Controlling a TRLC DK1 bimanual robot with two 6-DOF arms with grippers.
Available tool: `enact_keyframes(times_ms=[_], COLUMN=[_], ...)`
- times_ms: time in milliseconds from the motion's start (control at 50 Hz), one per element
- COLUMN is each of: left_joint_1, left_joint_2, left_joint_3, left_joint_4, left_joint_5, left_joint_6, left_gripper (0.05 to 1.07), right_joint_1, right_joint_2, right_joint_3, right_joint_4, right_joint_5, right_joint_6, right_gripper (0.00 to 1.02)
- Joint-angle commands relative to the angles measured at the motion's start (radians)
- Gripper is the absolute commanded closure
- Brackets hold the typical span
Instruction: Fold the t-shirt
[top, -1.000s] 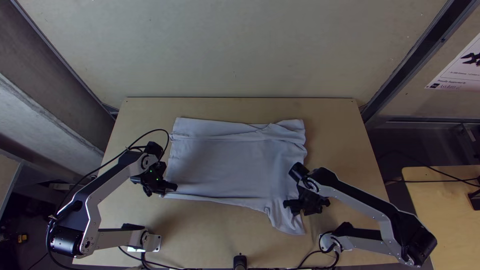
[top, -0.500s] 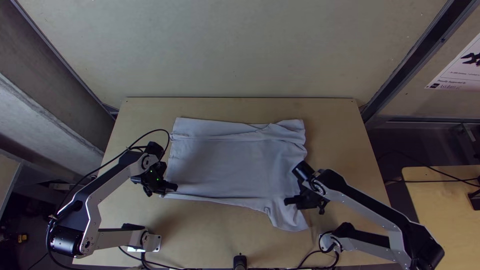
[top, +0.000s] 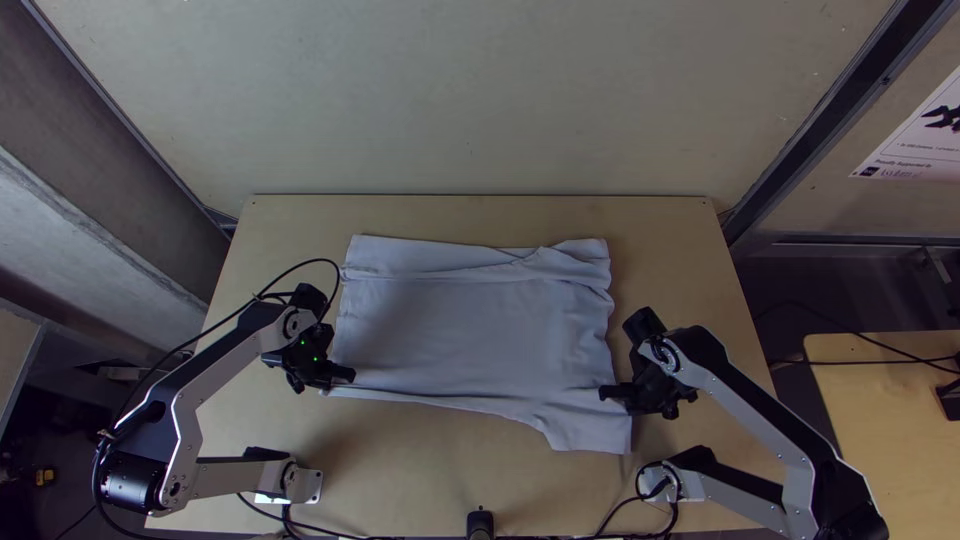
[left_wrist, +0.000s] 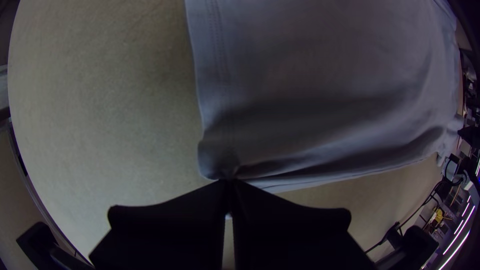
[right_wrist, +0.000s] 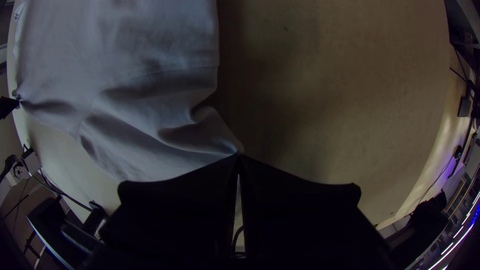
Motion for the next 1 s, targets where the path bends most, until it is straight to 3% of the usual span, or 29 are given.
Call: enact_keyframes(times_ms=[0,460,980], left_joint_1=[0.023,0.032,0.077], left_joint_2=[-0.003,-0.052,0.141], left_joint_3=[0.007,0.239,0.535], left_joint_4=[-0.028,-0.11,-0.085], left_joint_5=[0.002,0.004,0.002], left_joint_6=[0.028,0.026,0.061], left_gripper=[1.05,1.05,1.05], right_joint_1=[-0.007,-0.023,-0.186], right_joint_2=[-0.004,-0.027,0.294], right_joint_3=[0.005,0.24,0.594], right_joint_4=[-0.037,-0.125,-0.123], right_joint_5=[0.029,0.055,0.098], right_joint_6=[-0.017,-0.037,-0.152], right_gripper=[0.99,0.99,0.99])
